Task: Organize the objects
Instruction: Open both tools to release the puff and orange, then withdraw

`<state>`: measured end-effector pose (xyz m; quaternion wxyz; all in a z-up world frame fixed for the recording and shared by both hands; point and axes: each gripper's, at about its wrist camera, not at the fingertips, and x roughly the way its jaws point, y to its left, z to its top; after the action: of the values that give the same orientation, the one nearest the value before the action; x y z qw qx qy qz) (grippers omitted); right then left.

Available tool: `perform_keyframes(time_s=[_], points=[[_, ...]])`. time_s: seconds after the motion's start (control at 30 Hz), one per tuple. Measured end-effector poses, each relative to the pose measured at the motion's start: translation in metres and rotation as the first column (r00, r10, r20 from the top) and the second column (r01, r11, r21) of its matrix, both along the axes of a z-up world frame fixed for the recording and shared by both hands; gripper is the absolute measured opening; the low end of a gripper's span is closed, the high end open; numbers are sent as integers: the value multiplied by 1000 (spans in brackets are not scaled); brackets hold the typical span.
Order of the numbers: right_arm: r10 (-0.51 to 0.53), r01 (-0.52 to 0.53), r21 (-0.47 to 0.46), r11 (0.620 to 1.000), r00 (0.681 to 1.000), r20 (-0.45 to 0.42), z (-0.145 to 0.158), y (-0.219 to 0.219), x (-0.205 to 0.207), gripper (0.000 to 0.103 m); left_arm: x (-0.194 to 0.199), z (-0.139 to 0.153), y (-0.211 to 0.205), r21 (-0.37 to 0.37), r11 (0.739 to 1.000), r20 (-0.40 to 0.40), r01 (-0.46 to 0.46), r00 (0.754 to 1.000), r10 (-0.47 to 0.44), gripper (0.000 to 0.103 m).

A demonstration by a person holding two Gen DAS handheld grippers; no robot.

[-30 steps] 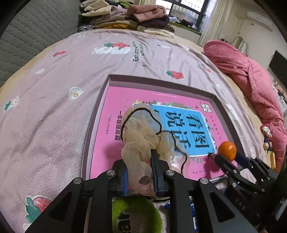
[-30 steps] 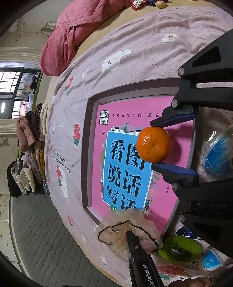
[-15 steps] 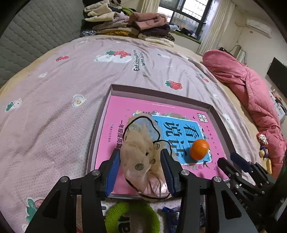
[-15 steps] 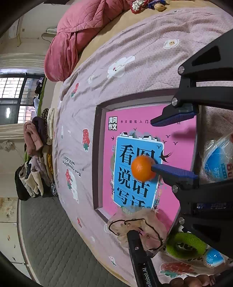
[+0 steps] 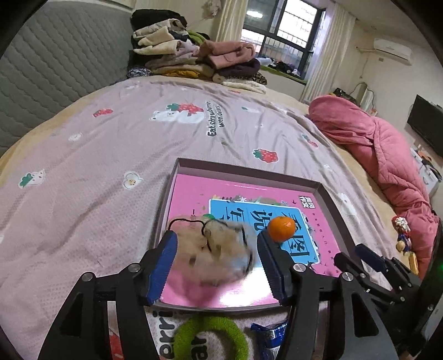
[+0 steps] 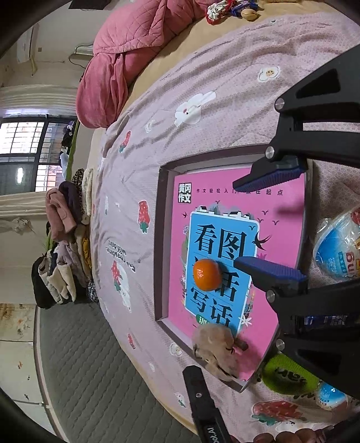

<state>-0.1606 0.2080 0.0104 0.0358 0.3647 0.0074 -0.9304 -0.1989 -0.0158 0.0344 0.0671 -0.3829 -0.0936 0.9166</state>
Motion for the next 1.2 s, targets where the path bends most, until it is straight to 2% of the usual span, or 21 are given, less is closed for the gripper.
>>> perform_keyframes(time_s=[0.27, 0.63, 0.9, 1.2], points=[[-4, 4, -7, 1000, 999, -43, 10, 4, 10, 53, 16, 7, -5, -6, 1000, -34, -19, 999, 19, 65], [30, -34, -42, 999, 994, -102, 26, 7, 34, 57, 44, 15, -2, -16, 1000, -72, 10, 997, -11, 65], [60, -65, -41, 997, 993, -104, 26, 7, 50, 57, 64, 18, 1, -44, 999, -102, 21, 994, -26, 65], [104, -107, -41, 993, 991, -82, 21, 7, 74, 58, 90, 9, 0, -67, 996, -91, 61, 994, -67, 65]])
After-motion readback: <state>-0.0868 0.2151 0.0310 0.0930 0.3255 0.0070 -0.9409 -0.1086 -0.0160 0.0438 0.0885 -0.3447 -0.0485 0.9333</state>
